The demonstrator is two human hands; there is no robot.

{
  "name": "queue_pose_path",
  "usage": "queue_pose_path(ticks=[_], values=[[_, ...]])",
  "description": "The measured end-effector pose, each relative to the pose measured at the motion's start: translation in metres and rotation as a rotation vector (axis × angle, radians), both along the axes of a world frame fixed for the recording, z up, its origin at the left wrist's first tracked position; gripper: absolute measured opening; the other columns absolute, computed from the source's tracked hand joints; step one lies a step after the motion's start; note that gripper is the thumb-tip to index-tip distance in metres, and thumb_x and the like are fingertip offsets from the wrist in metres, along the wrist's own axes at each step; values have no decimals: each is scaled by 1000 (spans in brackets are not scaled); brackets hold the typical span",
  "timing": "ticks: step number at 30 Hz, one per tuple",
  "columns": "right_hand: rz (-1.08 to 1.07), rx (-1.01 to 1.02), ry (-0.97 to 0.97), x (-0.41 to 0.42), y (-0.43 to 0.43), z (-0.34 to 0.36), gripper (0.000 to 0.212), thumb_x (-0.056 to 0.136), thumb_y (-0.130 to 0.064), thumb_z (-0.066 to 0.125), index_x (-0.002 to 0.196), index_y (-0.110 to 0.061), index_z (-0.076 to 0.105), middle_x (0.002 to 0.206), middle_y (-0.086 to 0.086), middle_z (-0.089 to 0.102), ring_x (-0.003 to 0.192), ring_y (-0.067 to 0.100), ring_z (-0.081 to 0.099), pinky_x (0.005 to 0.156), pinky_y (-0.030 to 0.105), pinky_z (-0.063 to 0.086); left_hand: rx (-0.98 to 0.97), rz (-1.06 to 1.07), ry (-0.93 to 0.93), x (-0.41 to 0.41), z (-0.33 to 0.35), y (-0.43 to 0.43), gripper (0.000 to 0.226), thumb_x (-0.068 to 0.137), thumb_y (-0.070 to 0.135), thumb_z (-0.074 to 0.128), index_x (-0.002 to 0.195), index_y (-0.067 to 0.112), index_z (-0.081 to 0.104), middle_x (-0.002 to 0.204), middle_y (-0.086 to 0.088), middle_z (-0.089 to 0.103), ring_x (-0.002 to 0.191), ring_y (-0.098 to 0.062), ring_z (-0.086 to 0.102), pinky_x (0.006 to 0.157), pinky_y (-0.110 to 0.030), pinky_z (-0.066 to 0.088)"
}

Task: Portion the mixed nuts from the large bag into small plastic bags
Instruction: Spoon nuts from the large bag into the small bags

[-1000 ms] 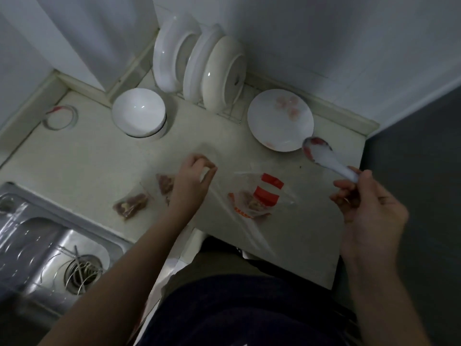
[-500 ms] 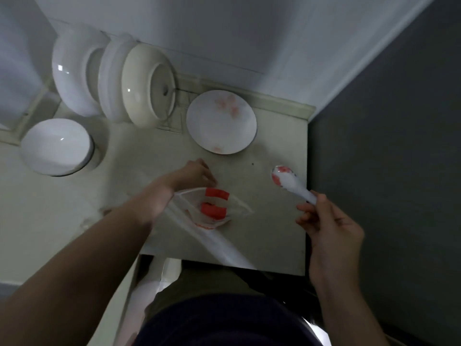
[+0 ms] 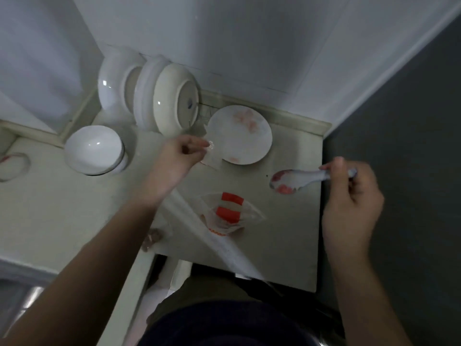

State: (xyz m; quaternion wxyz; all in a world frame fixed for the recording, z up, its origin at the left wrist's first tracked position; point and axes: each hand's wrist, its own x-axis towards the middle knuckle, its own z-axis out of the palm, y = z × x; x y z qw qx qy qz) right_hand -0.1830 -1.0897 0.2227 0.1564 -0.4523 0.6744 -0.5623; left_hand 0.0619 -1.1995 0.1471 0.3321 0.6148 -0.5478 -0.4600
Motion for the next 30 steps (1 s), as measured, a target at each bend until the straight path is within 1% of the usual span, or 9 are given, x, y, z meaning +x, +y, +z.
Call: queue_pose_path(ticks=[2, 5, 8, 13, 17, 19, 23, 26, 30], values=[[125, -68, 98, 18, -14, 19, 20, 97, -18, 44, 84, -18, 58, 85, 5, 63, 78, 4, 57, 70, 11, 40, -48, 121, 60, 6, 28, 16, 18, 89, 5, 66, 104, 15, 70, 93, -9, 71, 76, -4, 64, 77, -15, 52], [353, -144, 183, 50, -22, 41, 18, 98, -14, 41, 85, -22, 52, 74, -8, 61, 66, 1, 58, 60, 9, 43, -101, 234, 138, 14, 61, 47, 21, 91, 4, 64, 112, 5, 68, 84, -2, 68, 63, 5, 63, 62, -5, 45], [591, -145, 353, 83, -16, 50, 14, 97, -25, 42, 86, -22, 50, 65, -18, 45, 63, -6, 47, 61, 3, 36, -115, 308, 180, 21, 82, 81, 26, 90, -1, 64, 114, 4, 68, 88, 0, 70, 65, 5, 63, 66, -6, 46], [871, -98, 693, 121, 2, 39, 28, 90, -33, 61, 117, -24, 58, 78, -2, 70, 65, 15, 64, 56, 29, 50, -115, 377, 227, 29, 98, 127, 34, 85, -5, 63, 112, 15, 71, 90, 1, 74, 74, -5, 65, 71, -15, 50], [931, -150, 827, 128, 11, 21, 9, 83, -10, 69, 92, -8, 70, 59, 4, 63, 46, 19, 57, 41, 30, 48, -157, 425, 224, 33, 97, 151, 34, 84, -4, 65, 111, 16, 71, 93, -2, 74, 74, -7, 64, 72, -18, 51], [928, -98, 728, 128, 13, 15, 4, 83, -10, 68, 86, -9, 71, 55, 3, 60, 45, 19, 55, 41, 31, 47, -170, 473, 327, 30, 95, 159, 34, 82, 2, 72, 114, 12, 65, 93, -5, 71, 76, -11, 67, 75, -19, 54], [862, 160, 209, 129, 12, 12, 26, 86, -25, 65, 73, -3, 70, 59, 10, 62, 55, 27, 59, 54, 42, 49, -162, 610, 330, 22, 91, 173, 45, 65, 39, 76, 95, 10, 58, 80, 5, 67, 71, -16, 70, 66, -17, 53], [907, 166, 105, 130, 10, 13, 30, 84, -18, 71, 65, 5, 65, 51, 11, 52, 49, 27, 48, 52, 39, 43, -133, 522, 184, 20, 89, 180, 39, 73, 54, 65, 79, 15, 64, 71, -1, 70, 69, -23, 66, 65, -30, 51], [972, 248, -11, 130, 11, 13, 19, 78, -18, 76, 62, -9, 70, 51, -2, 57, 48, 9, 47, 51, 25, 41, -194, 465, 67, 17, 93, 179, 35, 85, 52, 58, 73, 19, 65, 68, 1, 69, 67, -20, 66, 67, -40, 52]])
